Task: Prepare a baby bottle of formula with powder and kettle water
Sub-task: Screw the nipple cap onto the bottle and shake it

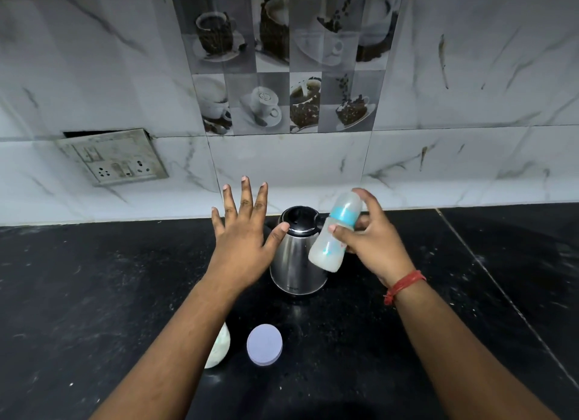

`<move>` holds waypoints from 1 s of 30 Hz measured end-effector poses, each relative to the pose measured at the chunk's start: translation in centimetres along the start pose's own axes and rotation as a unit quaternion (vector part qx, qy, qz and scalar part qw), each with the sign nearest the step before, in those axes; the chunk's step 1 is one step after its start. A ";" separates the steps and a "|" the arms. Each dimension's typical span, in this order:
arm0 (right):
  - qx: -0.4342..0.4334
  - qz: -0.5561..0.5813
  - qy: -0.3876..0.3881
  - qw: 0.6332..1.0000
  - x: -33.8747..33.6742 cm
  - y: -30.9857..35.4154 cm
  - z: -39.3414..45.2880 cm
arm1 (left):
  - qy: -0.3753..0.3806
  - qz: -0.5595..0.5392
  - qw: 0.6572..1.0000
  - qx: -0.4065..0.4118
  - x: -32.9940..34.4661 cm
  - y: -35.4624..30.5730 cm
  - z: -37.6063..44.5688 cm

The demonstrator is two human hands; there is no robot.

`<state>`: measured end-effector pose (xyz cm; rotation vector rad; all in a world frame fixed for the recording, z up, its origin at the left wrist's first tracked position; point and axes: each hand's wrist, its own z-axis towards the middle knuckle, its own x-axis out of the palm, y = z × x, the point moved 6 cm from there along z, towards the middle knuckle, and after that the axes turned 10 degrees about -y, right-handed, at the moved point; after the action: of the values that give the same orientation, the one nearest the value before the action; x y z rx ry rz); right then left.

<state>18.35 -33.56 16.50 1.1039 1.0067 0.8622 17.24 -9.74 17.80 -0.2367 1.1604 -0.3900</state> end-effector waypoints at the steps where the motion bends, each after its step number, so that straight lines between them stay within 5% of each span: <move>1: -0.004 0.020 -0.042 0.999 -0.6 0.1 0.0 | -0.001 0.008 1.000 0.002 0.0 0.0 0.0; 4: -0.018 0.144 -0.179 0.973 -2.5 0.3 -0.1 | -0.002 0.037 0.999 0.005 0.2 0.0 -0.3; 8: -0.010 0.005 -0.016 1.000 -0.2 -0.1 -0.1 | -0.003 0.059 0.998 0.009 0.5 0.2 -0.4; 9: -0.006 0.005 -0.027 1.000 -0.4 0.0 -0.1 | -0.004 0.059 0.998 0.008 0.5 0.2 -0.4; 13: -0.021 0.146 -0.197 0.969 -3.0 0.5 0.7 | -0.005 0.056 0.998 0.008 0.5 0.1 -0.4; 17: -0.022 -0.027 0.001 0.999 -0.2 0.4 0.7 | -0.006 0.059 0.998 0.011 0.4 -0.1 -0.3; 22: -0.045 0.154 -0.165 0.973 -2.9 2.1 1.0 | -0.005 0.053 0.999 0.006 0.2 0.0 -0.4; 26: 0.019 0.097 0.013 0.995 0.4 0.9 0.3 | -0.004 0.046 0.999 -0.002 -0.1 0.4 -0.2; 30: -0.015 0.218 -0.165 0.962 -2.2 1.4 0.3 | -0.007 0.037 0.999 -0.010 -0.5 0.4 -0.1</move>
<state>17.84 -35.32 18.40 1.4174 0.4763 0.9941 17.05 -9.10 18.06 -0.2129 1.1564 -0.3124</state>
